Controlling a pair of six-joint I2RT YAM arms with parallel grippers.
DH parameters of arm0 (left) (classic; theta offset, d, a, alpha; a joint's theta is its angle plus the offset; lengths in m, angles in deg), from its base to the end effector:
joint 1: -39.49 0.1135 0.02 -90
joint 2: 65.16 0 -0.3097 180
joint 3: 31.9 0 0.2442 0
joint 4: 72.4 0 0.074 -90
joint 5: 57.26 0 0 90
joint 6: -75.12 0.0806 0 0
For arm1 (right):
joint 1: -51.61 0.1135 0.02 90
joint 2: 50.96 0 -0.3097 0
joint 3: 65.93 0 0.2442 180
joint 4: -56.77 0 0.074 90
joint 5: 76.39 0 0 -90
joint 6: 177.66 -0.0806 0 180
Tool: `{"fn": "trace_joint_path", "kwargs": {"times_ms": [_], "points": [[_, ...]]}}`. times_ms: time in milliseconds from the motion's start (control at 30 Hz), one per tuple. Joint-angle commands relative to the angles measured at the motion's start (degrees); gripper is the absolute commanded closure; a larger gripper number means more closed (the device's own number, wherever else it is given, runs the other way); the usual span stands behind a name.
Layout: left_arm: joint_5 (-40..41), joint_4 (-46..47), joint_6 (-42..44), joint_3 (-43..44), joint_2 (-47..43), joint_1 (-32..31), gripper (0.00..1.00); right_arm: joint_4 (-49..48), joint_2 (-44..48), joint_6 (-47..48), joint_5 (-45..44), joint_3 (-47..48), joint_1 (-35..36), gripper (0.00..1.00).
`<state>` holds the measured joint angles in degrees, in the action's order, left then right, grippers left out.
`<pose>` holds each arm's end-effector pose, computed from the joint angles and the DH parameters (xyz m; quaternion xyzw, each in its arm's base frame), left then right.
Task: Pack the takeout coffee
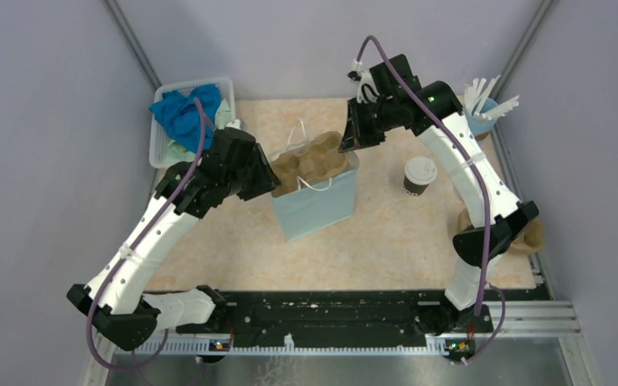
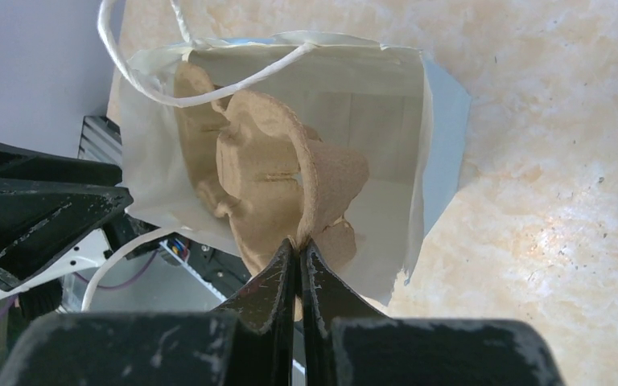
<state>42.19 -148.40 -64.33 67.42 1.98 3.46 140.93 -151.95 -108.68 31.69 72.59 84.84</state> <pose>0.1834 -0.1170 0.4226 -0.1392 0.9067 -0.2096 0.3385 0.3009 0.2270 0.4568 -0.1553 0.9063 0.2963 0.2582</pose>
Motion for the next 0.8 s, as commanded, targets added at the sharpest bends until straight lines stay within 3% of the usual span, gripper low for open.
{"fn": "trace_joint_path", "kwargs": {"times_ms": [0, 267, 767], "points": [[-0.13, 5.28, 2.73, 0.65, 0.81, 0.06, 0.57, 3.71, -2.36, 1.57, 0.63, 5.0, 0.49, 1.0], [-0.01, 5.35, 5.51, 1.07, 2.79, 0.07, 0.69, 6.11, -4.51, 2.3, 3.59, 7.55, -1.94, 1.0], [-1.19, 6.23, 7.0, 1.03, 4.56, 0.01, 0.74, 2.03, -5.09, 0.99, 10.2, 3.37, -3.17, 1.0]]}}
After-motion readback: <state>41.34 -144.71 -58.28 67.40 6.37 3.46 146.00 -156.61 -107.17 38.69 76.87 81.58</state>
